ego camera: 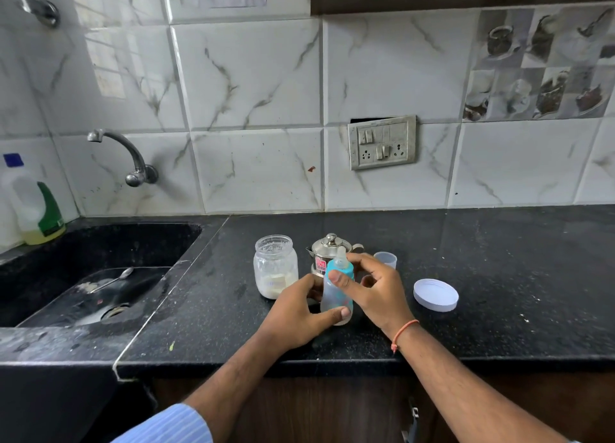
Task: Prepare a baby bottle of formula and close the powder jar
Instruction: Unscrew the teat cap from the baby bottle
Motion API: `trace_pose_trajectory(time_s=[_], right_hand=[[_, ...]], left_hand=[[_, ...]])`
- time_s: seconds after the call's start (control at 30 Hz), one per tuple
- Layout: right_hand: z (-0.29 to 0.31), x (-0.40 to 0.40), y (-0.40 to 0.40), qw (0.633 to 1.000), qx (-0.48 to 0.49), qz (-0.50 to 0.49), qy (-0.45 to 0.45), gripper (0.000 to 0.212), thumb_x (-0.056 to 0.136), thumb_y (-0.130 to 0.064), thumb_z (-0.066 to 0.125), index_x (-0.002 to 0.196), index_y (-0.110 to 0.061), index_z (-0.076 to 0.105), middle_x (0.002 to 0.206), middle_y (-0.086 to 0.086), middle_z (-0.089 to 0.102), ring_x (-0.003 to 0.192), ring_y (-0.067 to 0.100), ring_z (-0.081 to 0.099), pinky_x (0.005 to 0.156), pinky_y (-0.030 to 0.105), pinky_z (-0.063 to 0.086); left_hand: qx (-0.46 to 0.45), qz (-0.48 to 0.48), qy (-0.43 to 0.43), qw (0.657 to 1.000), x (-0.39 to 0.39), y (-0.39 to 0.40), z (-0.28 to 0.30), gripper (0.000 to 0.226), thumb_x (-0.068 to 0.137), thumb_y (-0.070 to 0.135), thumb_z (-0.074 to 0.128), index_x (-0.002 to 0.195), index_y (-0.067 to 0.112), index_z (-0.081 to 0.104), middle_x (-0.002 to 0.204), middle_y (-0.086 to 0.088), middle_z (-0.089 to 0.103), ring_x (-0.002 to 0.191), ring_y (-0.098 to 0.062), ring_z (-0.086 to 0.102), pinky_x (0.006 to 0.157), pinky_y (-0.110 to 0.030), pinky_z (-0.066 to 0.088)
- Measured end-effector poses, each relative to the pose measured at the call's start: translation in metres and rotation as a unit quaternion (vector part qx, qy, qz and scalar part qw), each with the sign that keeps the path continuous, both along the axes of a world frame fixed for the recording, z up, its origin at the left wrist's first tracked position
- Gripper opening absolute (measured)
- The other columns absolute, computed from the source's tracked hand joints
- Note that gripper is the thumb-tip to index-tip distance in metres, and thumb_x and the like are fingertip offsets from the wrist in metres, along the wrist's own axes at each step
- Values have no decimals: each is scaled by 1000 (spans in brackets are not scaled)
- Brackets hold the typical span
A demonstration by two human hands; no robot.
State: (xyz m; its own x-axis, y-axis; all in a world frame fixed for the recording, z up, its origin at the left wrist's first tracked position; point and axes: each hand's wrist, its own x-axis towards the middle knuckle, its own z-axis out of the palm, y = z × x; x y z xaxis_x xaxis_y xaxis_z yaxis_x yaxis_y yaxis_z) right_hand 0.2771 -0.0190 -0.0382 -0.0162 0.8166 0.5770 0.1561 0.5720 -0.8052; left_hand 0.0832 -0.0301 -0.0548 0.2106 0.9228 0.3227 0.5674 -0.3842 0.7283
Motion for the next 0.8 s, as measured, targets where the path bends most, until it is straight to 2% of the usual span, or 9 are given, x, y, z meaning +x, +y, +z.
trace_pose_trajectory(time_s=[0.13,0.23,0.3,0.4,0.53,0.63,0.73,0.8], right_hand=[[0,-4,1,1000,-1,-10,-8,62,72,-69,85,115,-25,82,107,-5,80,96,12,72,80,21,52],[5,-2,-2,1000,-16,6,2,47,71,-64,86,107,-35,81,105,-5,79,92,6,70,78,20,53],[7,-2,-3,999,-29,25,11,40,71,-60,87,103,-39,79,104,-7,78,90,2,68,78,20,53],[5,-1,-2,999,-30,37,21,53,71,-63,84,111,-29,80,106,-3,76,89,2,67,79,20,51],[1,-4,-3,1000,8,14,-6,48,77,-65,79,110,-30,80,104,2,75,84,9,64,73,19,49],[1,-7,-4,999,33,-22,-30,48,73,-67,82,103,-30,80,99,-7,75,87,7,63,73,13,45],[2,-7,-4,997,49,-33,-44,42,74,-64,84,99,-31,80,98,-14,76,92,11,65,73,12,44],[2,-7,-5,998,51,-25,-41,38,76,-60,84,99,-29,81,96,-14,75,89,8,63,73,12,42]], left_hand=[[-2,-22,-8,1000,-2,1,-2,51,87,56,86,124,27,66,116,15,77,110,0,73,102,-32,61],[-4,-45,-17,999,-1,-1,-1,59,87,62,80,132,26,66,124,15,77,118,-1,72,108,-34,59],[-13,-65,-15,998,-2,0,1,61,90,58,80,138,23,65,129,13,76,122,-2,71,112,-35,57],[-29,-80,-7,996,-5,-2,6,62,92,56,79,141,23,64,133,12,75,125,-3,71,113,-37,57],[-3,-40,-15,999,-1,-8,5,49,88,54,81,128,29,69,116,16,79,109,-3,75,100,-38,62],[32,-16,-2,999,9,-18,6,39,85,46,79,121,33,68,108,19,78,102,0,74,92,-34,62],[47,4,-5,999,18,-23,7,46,80,53,86,120,36,70,106,21,79,99,5,74,85,-25,63],[35,26,-27,999,20,-20,7,47,78,55,90,116,34,74,101,20,80,94,6,75,83,-25,63]])
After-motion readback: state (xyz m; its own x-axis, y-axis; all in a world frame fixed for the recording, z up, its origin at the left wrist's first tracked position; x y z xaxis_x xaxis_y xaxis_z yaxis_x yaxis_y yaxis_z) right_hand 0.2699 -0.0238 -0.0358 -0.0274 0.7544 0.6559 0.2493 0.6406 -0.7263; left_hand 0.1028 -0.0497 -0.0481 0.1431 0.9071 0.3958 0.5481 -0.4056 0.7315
